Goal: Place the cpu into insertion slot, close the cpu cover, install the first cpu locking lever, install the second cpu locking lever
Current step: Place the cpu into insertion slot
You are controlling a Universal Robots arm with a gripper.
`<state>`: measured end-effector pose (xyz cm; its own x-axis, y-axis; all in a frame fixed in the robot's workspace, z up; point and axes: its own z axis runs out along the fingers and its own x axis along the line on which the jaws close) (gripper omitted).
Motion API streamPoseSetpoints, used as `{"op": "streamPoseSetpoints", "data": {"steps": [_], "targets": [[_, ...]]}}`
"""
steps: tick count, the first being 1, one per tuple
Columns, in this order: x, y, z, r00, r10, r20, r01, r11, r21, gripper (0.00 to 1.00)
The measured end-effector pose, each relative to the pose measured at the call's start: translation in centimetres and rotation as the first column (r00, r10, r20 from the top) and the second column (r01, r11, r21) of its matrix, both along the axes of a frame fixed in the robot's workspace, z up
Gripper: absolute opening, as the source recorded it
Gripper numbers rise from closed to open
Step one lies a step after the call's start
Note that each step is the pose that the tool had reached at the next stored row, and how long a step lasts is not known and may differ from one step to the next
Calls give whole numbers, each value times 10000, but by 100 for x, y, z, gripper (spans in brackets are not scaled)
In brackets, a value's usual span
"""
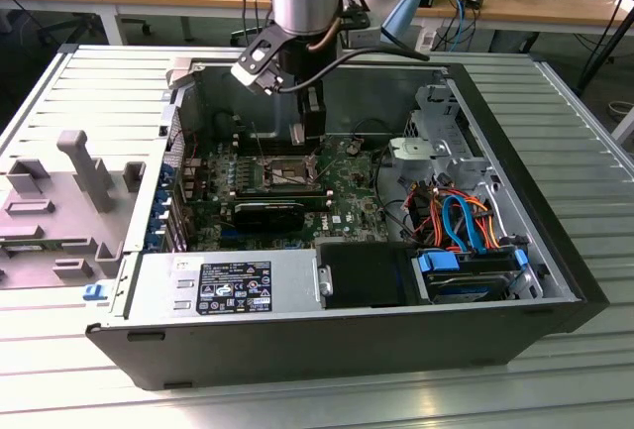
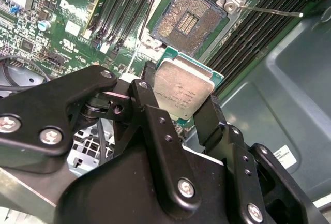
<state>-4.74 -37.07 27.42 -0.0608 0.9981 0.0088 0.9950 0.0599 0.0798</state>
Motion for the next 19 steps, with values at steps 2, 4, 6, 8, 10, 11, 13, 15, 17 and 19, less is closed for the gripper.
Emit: {"op": "streamPoseSetpoints", "data": {"steps": [2,4,6,8,10,11,13,15,17,19], "targets": [[0,0,-7,10000,0,-1,0,10000,-1,54],[0,0,-12,10000,1,-1,-1,10000,-1,54],[0,0,-16,10000,0,0,0,10000,-1,54],[0,0,-21,10000,0,0,0,10000,0,54],[0,0,-25,10000,1,0,-1,10000,-1,54],[0,0,-27,10000,1,0,-1,10000,0,54],[0,0,-31,10000,0,-1,0,10000,-1,54],[0,0,-41,10000,0,-1,0,10000,-1,54],[0,0,-42,10000,1,0,-1,10000,-1,54],[0,0,-47,10000,1,0,-1,10000,-1,54]]}}
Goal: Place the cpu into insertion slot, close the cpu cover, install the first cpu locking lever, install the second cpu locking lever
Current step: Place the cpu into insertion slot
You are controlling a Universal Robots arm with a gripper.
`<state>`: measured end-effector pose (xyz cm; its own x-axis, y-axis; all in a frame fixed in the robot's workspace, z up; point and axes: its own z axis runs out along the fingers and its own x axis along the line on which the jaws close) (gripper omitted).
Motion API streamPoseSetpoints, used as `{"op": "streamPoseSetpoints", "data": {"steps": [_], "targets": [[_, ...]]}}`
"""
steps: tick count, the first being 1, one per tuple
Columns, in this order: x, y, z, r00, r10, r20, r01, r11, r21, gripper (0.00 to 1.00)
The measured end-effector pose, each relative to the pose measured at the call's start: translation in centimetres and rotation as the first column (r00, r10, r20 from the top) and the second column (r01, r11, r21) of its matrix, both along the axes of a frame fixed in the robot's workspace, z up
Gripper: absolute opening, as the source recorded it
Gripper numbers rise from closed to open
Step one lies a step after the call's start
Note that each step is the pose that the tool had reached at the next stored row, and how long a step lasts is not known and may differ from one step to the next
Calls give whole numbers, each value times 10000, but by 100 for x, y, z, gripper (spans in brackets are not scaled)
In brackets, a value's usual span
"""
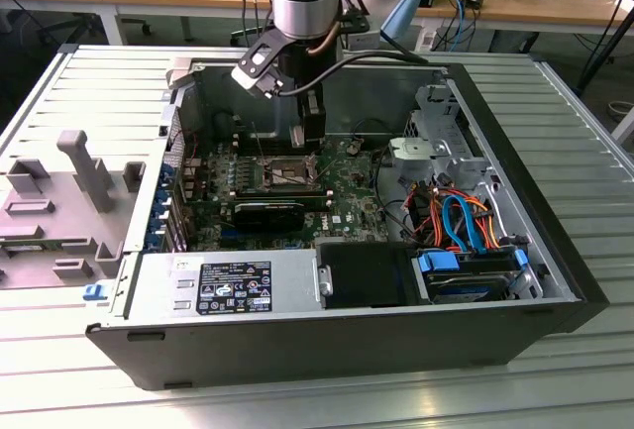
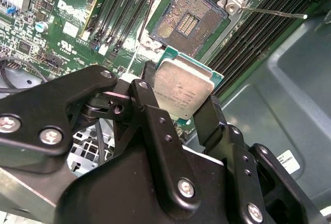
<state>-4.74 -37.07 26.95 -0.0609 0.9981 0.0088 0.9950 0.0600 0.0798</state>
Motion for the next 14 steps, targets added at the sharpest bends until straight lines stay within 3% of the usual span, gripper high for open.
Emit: {"op": "streamPoseSetpoints", "data": {"steps": [10,14], "targets": [[0,0,-21,10000,0,-1,0,10000,-1,54],[-1,0,-69,10000,0,0,0,10000,0,54]]}}
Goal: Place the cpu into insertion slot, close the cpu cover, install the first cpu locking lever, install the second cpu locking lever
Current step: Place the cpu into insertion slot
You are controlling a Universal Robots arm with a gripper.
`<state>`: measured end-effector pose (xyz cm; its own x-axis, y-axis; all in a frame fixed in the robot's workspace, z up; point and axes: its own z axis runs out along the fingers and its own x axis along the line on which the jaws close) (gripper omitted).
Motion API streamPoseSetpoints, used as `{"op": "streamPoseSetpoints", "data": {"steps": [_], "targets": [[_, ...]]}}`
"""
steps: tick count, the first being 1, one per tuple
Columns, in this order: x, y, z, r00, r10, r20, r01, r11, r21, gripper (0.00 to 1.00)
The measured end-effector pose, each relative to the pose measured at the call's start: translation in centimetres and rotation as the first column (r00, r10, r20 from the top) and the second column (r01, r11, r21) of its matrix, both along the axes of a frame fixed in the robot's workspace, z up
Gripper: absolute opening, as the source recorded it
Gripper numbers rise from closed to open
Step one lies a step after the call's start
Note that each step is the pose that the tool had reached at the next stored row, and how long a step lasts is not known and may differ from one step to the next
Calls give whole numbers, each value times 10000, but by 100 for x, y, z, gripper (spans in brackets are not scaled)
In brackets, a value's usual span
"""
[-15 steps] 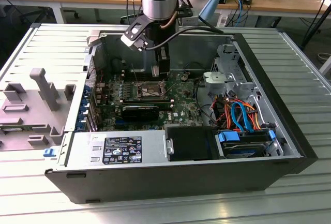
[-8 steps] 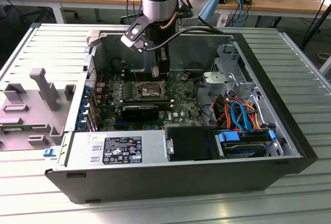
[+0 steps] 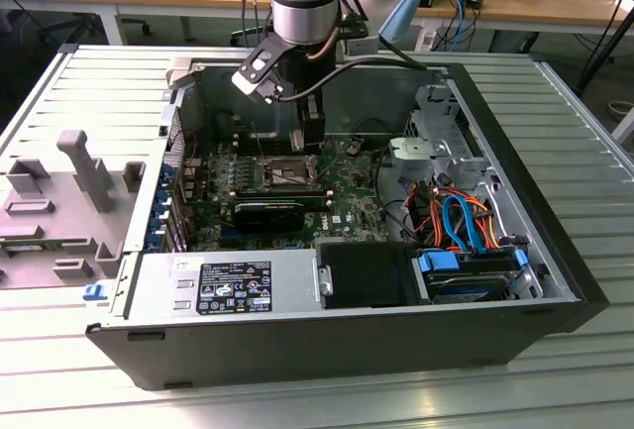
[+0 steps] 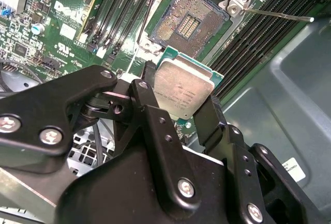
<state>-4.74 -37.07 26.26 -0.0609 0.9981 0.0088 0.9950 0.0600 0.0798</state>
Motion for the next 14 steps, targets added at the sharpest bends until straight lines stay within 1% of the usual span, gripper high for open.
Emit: {"op": "streamPoseSetpoints", "data": {"steps": [14], "targets": [[0,0,-41,10000,0,0,0,10000,0,54]]}}
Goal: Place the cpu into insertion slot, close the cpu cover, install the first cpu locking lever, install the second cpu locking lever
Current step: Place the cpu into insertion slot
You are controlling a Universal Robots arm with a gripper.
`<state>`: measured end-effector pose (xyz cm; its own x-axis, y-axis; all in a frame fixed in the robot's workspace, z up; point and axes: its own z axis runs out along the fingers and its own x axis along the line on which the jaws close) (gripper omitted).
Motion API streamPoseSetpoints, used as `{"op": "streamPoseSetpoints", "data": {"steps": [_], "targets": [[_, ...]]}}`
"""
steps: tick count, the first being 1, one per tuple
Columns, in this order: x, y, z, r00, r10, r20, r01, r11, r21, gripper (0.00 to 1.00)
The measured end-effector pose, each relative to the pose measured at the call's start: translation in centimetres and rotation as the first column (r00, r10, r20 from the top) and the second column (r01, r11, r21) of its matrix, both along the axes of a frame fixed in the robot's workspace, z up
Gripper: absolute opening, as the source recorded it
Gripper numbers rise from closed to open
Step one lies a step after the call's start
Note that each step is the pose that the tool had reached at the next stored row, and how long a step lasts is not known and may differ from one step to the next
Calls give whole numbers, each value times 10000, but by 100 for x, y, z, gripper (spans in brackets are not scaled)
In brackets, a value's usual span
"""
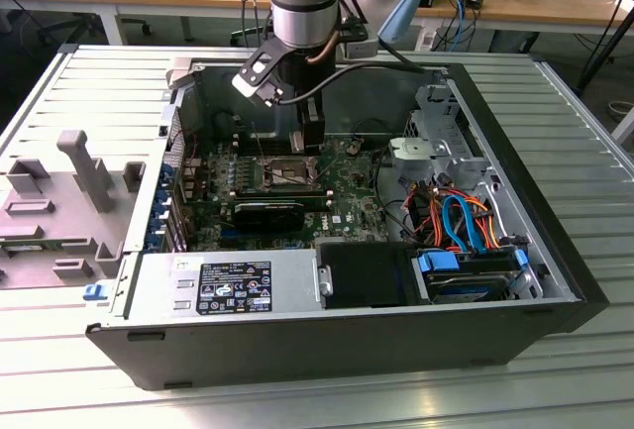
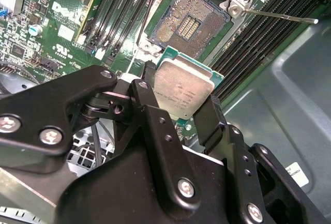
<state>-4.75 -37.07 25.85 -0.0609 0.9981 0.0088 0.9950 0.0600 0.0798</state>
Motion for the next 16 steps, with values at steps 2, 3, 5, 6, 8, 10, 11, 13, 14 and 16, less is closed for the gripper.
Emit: {"op": "streamPoseSetpoints", "data": {"steps": [2,3,5,6,8,10,11,13,14,16], "targets": [[0,0,-3,10000,0,0,0,10000,0,54],[0,0,-4,10000,0,0,0,10000,-1,54],[0,0,-8,10000,0,0,0,10000,0,54],[0,0,-10,10000,0,0,0,10000,1,54],[0,0,-16,10000,0,0,0,10000,0,54],[0,0,-21,10000,0,0,0,10000,-1,54],[0,0,-23,10000,0,0,0,10000,0,54],[0,0,-26,10000,0,0,0,10000,0,54],[0,0,-29,10000,0,0,0,10000,1,54],[0,0,-31,10000,0,0,0,10000,0,54]]}}
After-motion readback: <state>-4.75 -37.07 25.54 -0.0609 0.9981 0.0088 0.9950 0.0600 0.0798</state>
